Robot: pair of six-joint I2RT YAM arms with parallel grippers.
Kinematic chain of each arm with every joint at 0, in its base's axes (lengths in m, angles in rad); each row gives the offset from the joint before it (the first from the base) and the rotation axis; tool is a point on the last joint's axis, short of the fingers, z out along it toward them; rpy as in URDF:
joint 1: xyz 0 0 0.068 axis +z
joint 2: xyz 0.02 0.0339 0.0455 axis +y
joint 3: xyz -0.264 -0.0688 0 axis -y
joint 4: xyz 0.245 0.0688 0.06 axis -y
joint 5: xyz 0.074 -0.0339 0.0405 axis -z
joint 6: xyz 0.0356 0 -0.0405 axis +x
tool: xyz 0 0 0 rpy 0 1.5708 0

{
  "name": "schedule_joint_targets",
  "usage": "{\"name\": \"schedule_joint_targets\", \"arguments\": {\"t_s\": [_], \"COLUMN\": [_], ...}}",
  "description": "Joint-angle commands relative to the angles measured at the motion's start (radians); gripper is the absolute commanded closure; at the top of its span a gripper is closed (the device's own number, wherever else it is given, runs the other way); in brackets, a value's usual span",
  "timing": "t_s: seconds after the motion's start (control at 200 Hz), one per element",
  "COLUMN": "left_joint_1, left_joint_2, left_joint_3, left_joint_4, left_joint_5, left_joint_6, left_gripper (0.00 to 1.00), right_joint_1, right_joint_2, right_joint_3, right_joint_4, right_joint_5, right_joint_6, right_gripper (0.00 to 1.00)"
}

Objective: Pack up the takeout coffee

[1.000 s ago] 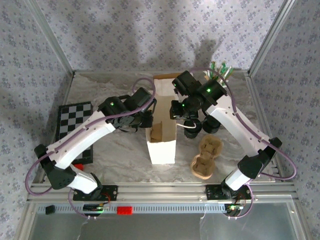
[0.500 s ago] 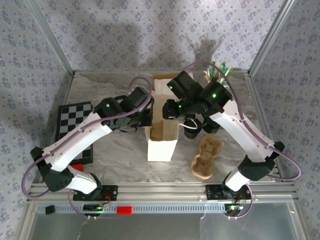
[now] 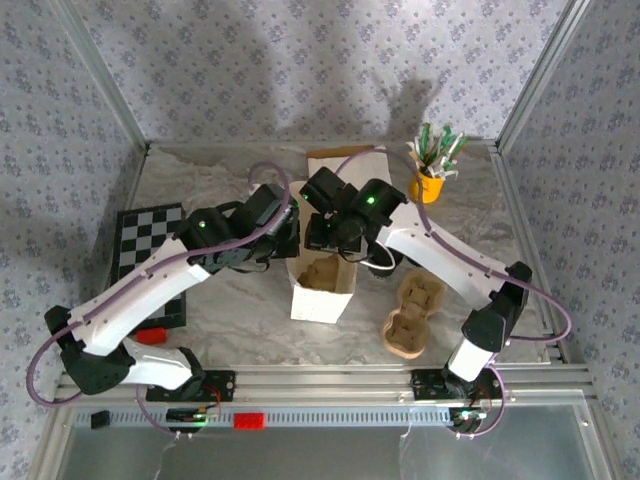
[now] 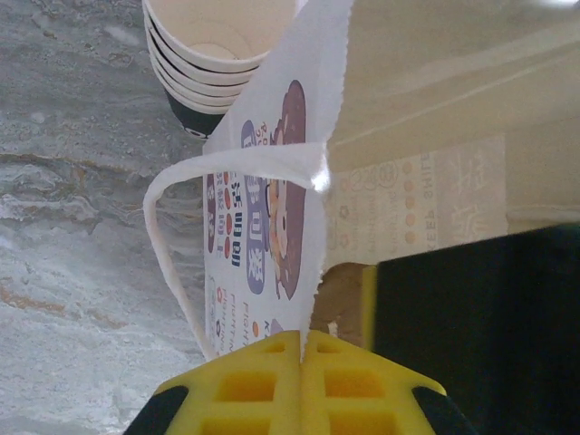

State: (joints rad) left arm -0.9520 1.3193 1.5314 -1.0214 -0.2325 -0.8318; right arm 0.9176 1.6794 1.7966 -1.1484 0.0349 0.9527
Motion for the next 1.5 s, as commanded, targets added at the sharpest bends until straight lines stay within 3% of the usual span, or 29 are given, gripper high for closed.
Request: {"name": "schedule_joint_targets", "arguments": {"t_s": [0.0, 0.395, 0.615, 0.805, 1.129, 1.294, 1.494], "left_joint_1": [-0.004, 0.030, 0.040, 0.051, 0.070, 0.095, 0.128], "left_joint_2": [-0.037, -0.101, -0.111, -0.142, -0.225, -0.280, -0.319], "left_joint_3": [-0.017, -0.115, -0.122, -0.140, -0.216, -0.264, -0.319], "left_joint_4": [0.071, 0.140, 0.134, 0.161, 0.251, 0.264, 0.293], "left_joint_5": [-0.010, 0.009, 0.014, 0.050, 0.117, 0.107, 0.142], "left_joint_6": [-0.033, -0.072, -0.070, -0.093, -0.171, -0.211, -0.242], "left_gripper": [1.00, 1.00, 1.00, 1.00, 1.00, 1.00, 1.00], "right_joint_1": [0.013, 0.017, 0.048, 0.090, 0.093, 0.067, 0.068], "right_joint_2": [0.027, 0.069, 0.086, 0.123, 0.232, 0.220, 0.244], "right_joint_3": [-0.013, -0.141, 0.030, 0.188, 0.285, 0.197, 0.162], "right_joint_4": [0.045, 0.116, 0.012, -0.098, -0.158, -0.106, -0.113], "right_joint_5": [0.017, -0.033, 0.082, 0.109, 0.129, 0.080, 0.102], "right_joint_6": [0.056, 0.112, 0.055, 0.041, -0.006, -0.006, -0.008], "right_gripper": [0.52, 0.48, 0.47, 0.47, 0.59, 0.65, 0.66]}}
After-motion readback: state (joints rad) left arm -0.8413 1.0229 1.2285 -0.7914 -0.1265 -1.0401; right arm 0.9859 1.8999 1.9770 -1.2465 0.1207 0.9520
